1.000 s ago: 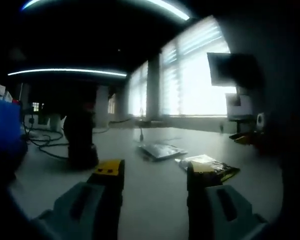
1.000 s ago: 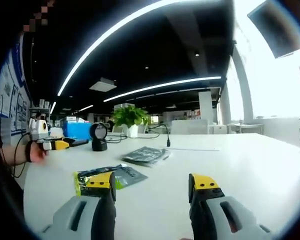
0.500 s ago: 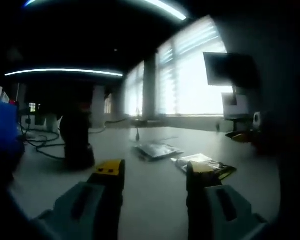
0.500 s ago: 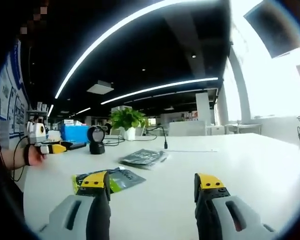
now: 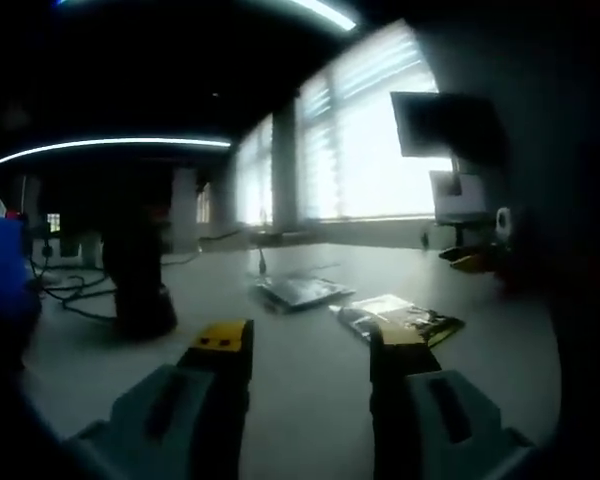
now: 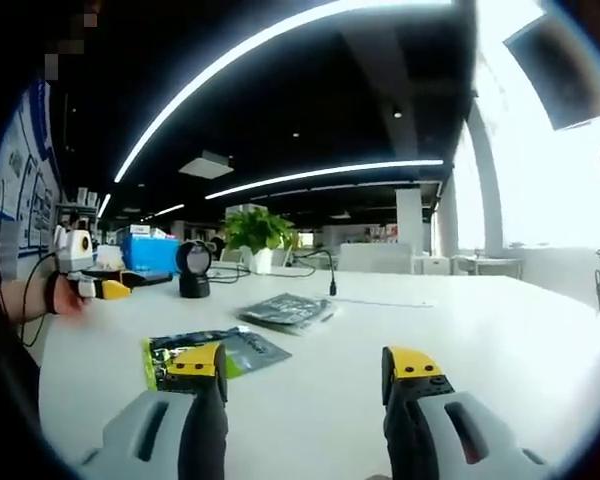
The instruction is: Clip sheet goods on table flip sheet goods clip sheet goods scan sheet goods put sheet goods back to table
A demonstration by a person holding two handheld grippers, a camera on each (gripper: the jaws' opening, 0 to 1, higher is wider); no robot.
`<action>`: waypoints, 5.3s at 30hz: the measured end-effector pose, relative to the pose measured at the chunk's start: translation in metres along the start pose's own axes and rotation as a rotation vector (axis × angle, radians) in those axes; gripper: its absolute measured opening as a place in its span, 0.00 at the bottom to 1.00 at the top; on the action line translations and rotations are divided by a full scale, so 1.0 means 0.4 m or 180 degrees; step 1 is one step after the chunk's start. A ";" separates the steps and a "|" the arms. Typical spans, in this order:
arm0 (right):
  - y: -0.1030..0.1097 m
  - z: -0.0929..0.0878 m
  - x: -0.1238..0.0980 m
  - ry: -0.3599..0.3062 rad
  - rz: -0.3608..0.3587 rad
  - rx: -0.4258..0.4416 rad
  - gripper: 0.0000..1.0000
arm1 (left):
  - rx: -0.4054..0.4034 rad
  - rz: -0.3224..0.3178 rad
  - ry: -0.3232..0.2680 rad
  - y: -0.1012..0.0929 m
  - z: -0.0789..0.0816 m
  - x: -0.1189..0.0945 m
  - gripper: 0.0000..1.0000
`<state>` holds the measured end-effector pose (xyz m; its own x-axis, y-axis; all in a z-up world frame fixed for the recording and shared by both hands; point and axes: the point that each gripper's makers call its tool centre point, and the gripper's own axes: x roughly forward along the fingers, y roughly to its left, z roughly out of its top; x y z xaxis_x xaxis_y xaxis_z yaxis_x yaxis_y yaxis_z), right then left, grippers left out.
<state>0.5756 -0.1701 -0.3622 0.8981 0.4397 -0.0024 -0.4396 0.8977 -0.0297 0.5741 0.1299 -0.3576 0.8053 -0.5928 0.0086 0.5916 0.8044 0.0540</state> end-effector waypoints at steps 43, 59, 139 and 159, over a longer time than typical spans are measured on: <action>0.421 -0.068 0.196 0.0894 0.0176 -0.0715 0.64 | 0.0005 0.0098 -0.0067 0.009 0.011 -0.010 0.38; 0.432 -0.114 0.188 0.1113 0.0112 -0.0289 0.41 | 0.0019 0.0086 -0.0068 0.006 0.012 -0.011 0.38; 0.192 0.220 0.091 -0.0115 -0.0294 0.1344 0.00 | 0.0052 0.0077 -0.0047 0.012 0.008 -0.003 0.38; -0.028 0.212 -0.014 -0.0577 -0.1057 0.1982 0.00 | 0.0083 0.0075 -0.0021 0.008 0.005 -0.003 0.38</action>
<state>0.5747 -0.1803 -0.2770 0.9930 0.0907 0.0753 -0.1175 0.8101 0.5744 0.5747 0.1330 -0.3554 0.8187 -0.5740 0.0168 0.5712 0.8169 0.0796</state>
